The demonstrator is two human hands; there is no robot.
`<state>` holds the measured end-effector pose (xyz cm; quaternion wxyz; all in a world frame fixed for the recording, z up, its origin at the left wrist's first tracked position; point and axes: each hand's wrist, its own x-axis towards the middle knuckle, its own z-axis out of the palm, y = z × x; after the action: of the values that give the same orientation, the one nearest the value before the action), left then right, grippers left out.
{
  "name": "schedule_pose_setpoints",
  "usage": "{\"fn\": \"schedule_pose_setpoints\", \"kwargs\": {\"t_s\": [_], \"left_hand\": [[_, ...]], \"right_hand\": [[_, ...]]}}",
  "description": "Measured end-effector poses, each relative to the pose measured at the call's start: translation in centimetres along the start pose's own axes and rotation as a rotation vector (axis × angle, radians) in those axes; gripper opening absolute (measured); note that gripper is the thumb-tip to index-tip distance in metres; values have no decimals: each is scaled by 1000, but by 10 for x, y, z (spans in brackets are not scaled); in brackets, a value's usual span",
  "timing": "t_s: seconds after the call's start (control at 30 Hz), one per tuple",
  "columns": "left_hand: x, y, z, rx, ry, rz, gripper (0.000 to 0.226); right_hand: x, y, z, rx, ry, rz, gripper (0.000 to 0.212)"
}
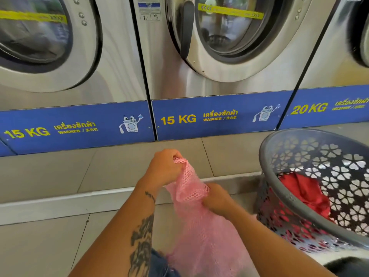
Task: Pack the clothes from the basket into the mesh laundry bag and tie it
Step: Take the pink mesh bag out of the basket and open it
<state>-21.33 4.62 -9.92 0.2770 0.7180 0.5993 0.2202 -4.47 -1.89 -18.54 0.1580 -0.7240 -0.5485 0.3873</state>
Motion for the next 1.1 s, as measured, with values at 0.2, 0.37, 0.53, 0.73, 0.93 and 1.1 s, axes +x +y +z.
{"fn": "schedule_pose_setpoints", "kwargs": {"t_s": [0.2, 0.37, 0.53, 0.73, 0.93, 1.1], "left_hand": [[1, 10, 9, 34, -87, 3, 9], [-2, 36, 20, -41, -115, 58, 6], [-11, 56, 25, -14, -190, 141, 14], [-11, 43, 23, 180, -138, 111, 21], [-14, 65, 17, 17, -45, 180, 19], [-17, 73, 23, -24, -101, 196, 15]], "right_hand": [[0, 4, -41, 36, -14, -39, 39], [-13, -13, -64, 48, -113, -176, 49], [-20, -14, -85, -13, 40, -226, 23], [-23, -5, -121, 58, 215, -217, 11], [-29, -5, -106, 115, 273, -267, 27], [-33, -10, -83, 278, -60, -305, 23]]}}
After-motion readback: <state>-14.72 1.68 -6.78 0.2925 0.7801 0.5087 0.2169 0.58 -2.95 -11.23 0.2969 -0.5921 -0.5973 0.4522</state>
